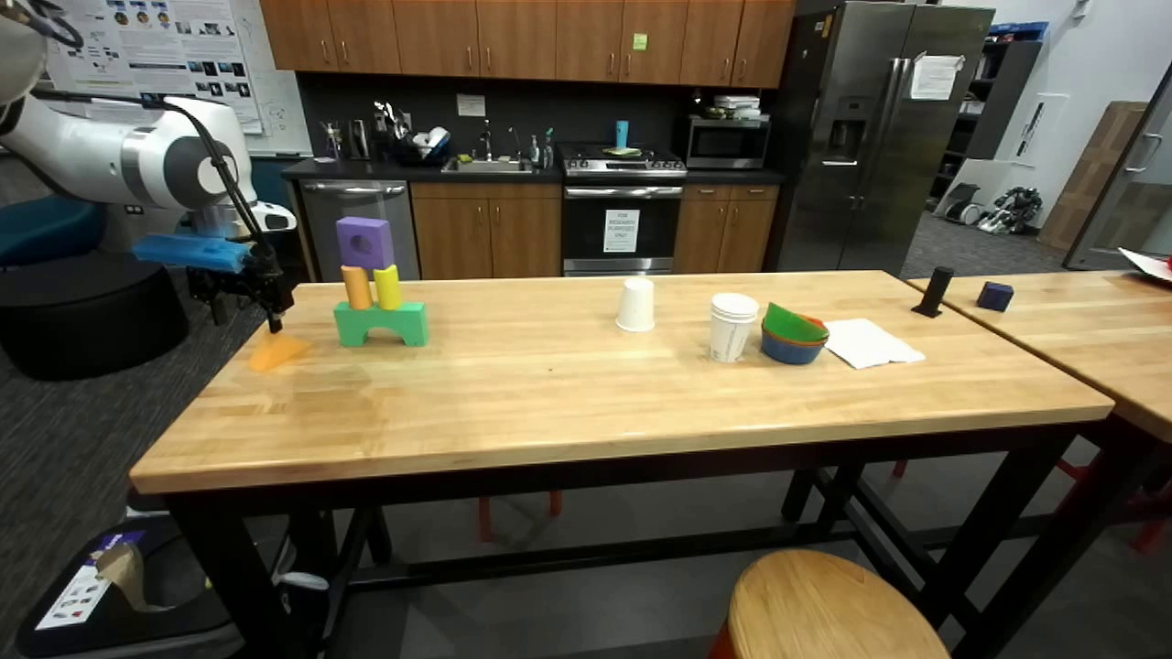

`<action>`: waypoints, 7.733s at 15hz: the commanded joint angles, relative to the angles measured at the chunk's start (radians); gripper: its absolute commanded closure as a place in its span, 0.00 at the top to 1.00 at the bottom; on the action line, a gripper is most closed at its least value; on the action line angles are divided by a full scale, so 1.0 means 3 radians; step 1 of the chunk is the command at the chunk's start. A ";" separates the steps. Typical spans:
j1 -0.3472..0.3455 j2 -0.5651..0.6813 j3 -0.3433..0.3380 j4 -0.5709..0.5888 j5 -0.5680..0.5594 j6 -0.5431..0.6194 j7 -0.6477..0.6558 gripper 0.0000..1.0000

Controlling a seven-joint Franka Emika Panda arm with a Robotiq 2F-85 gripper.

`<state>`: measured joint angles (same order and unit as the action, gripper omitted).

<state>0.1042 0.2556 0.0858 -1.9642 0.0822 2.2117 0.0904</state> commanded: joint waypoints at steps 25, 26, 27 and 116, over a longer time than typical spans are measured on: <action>0.0231 0.0348 -0.0191 0.0210 -0.0547 0.0258 0.0914 1.00; 0.0230 0.0365 -0.0196 0.0232 -0.0544 0.0246 0.0920 1.00; 0.0237 0.0373 -0.0204 0.0244 -0.0563 0.0254 0.0921 0.75; 0.0212 -0.0090 -0.0430 0.1920 -0.1133 -0.1069 0.2715 0.41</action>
<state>0.1677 0.2285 -0.0432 -1.3881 -0.2578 1.8911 0.9049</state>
